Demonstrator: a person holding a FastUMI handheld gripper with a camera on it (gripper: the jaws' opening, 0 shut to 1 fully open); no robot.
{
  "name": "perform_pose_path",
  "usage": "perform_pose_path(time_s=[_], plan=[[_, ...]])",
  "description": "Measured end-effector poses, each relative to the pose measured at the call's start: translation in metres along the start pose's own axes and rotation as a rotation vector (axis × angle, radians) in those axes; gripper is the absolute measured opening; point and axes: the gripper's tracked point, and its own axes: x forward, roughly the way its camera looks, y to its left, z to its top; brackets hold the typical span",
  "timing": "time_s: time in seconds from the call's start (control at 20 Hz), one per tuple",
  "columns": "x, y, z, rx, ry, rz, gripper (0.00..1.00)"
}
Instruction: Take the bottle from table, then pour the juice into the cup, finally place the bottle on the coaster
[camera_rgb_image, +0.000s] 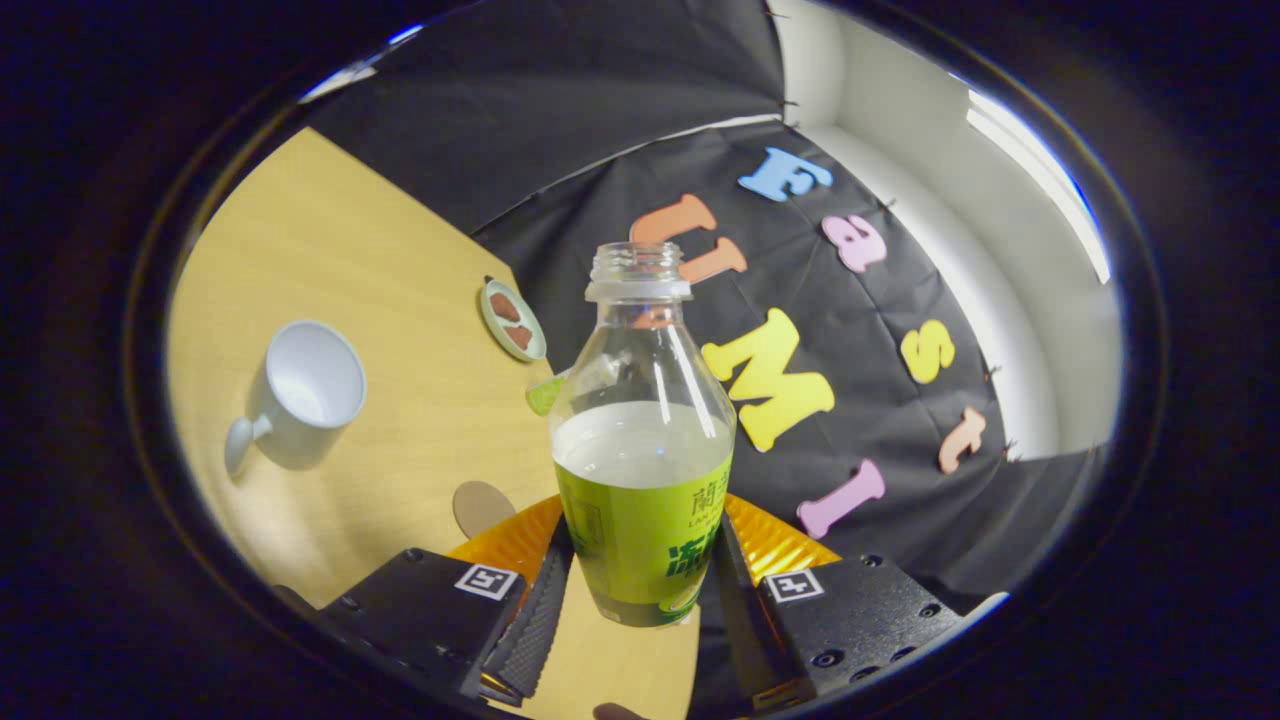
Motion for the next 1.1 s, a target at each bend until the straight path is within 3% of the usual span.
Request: perform_pose_path(time_s=[0.3, 0.45, 0.8, 1.1], plan=[[0.020, -0.012, 0.000, 0.566, 0.017, 0.130, 0.75], [0.046, -0.004, 0.006, 0.643, 0.002, 0.158, 0.75], [0.104, 0.048, 0.018, 0.870, 0.001, 0.322, 0.75], [0.146, 0.073, -0.005, 0.871, 0.053, 0.295, 0.76]])
